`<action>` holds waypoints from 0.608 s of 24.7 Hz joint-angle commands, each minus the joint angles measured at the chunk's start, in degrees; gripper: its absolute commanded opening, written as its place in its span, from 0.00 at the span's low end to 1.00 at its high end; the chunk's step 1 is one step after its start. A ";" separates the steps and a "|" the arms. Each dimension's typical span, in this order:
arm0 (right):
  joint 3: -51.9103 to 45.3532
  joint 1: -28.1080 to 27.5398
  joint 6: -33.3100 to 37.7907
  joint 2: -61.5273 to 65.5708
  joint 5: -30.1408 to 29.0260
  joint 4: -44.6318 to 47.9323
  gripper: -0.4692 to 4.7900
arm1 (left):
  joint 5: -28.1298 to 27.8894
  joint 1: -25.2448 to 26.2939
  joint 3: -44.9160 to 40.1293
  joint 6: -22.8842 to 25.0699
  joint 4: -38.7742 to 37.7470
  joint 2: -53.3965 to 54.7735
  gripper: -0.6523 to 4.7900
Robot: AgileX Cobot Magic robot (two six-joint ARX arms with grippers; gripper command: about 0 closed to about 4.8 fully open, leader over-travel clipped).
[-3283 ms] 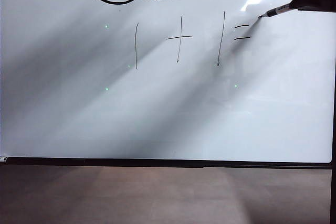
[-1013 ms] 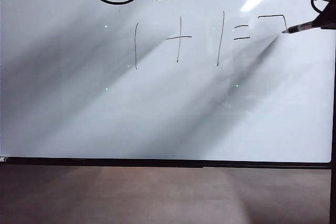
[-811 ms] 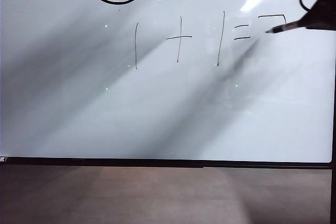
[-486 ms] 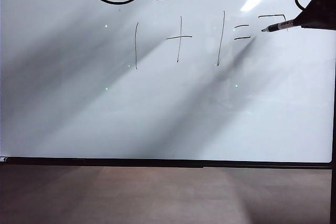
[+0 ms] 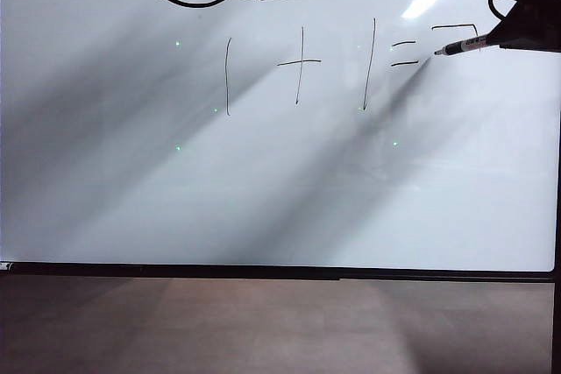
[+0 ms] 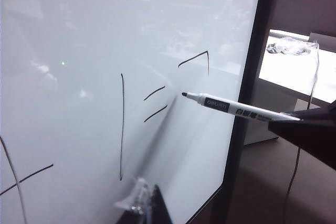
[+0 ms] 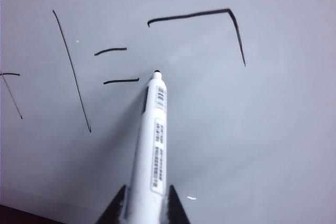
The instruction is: Reach to the right to find the marker pen, pick it up, and write the answer to the math problem on the whiteboard.
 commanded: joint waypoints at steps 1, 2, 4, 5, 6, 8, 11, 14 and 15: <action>1.07 -0.02 0.22 0.28 -0.07 1.18 0.09 | 0.26 -0.09 0.33 0.04 0.55 -0.26 0.11; 1.22 0.00 0.22 0.46 -0.07 1.25 0.09 | 0.26 -0.09 0.33 0.04 0.52 -0.26 0.11; 1.90 0.00 0.24 1.22 -0.07 1.14 0.09 | 0.26 -0.09 0.33 0.04 0.52 -0.26 0.11; 1.99 0.00 0.24 1.40 -0.07 1.20 0.09 | 0.24 -0.09 0.33 0.04 0.44 -0.26 0.11; 2.19 0.00 0.24 1.62 -0.07 1.09 0.09 | 0.24 -0.09 0.33 0.04 0.42 -0.26 0.11; 2.19 0.00 0.24 1.62 -0.07 0.96 0.09 | 0.26 -0.09 0.33 0.04 0.42 -0.26 0.11; 2.19 -0.02 0.24 1.62 0.02 0.77 0.09 | 0.24 -0.09 0.33 0.04 0.39 -0.26 0.11; 2.19 -0.07 0.22 1.62 0.39 0.79 0.09 | 0.26 -0.09 0.33 0.04 0.39 -0.26 0.11; 2.19 -0.07 0.24 1.62 0.90 0.77 0.09 | 0.26 -0.09 0.33 0.04 0.39 -0.26 0.11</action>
